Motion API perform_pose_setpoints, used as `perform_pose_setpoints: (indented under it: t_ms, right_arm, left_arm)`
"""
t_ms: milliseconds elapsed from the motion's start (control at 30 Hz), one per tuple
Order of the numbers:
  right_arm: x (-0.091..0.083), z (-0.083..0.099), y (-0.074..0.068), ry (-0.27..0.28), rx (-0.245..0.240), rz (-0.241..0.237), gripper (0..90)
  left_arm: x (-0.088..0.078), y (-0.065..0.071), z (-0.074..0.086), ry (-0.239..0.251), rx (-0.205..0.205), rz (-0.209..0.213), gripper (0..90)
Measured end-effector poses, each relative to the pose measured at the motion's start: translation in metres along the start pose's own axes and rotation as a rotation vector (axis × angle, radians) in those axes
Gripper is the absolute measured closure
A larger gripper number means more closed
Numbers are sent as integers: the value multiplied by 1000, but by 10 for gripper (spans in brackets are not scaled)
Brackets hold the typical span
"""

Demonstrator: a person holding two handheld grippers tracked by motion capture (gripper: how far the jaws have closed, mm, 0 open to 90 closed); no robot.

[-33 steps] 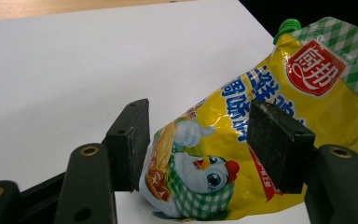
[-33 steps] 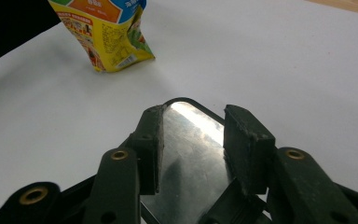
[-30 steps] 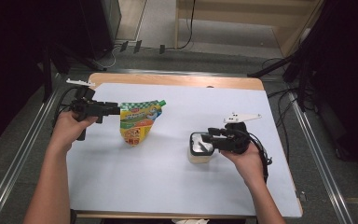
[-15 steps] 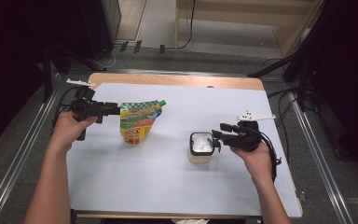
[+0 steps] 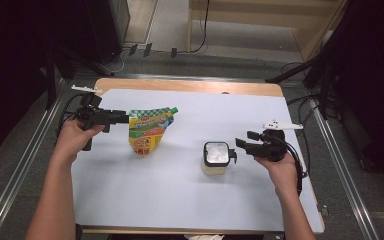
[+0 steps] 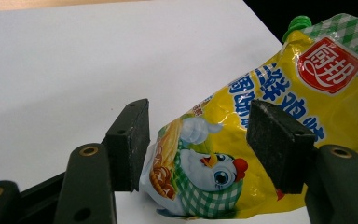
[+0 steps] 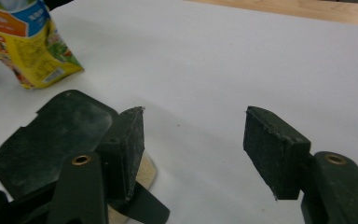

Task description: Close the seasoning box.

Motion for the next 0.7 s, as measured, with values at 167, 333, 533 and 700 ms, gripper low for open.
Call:
perform_pose_setpoints:
  t_ms: [167, 333, 533, 700]
  right_arm:
    - [3, 5, 10, -7, 16, 23, 341]
    - [6, 8, 15, -11, 18, 40, 340]
    - [10, 11, 18, -8, 6, 67, 295]
    - [13, 13, 19, 1, -15, 75, 244]
  left_arm:
    - [0, -2, 1, 5, -10, 5, 389]
    - [0, -4, 4, -4, -15, 7, 372]
    - [2, -13, 5, 25, -36, 31, 326]
    - [1, -23, 5, 76, -19, -6, 320]
Point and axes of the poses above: each handheld gripper's, and its own axes: x roughly forward along the jaws, z roughly out of its underside, y roughly to its right, the point moved 9 cm from there along x, roughly forward along the jaws, and after that the axes turned 12 degrees about z, right-handed, at the moved point
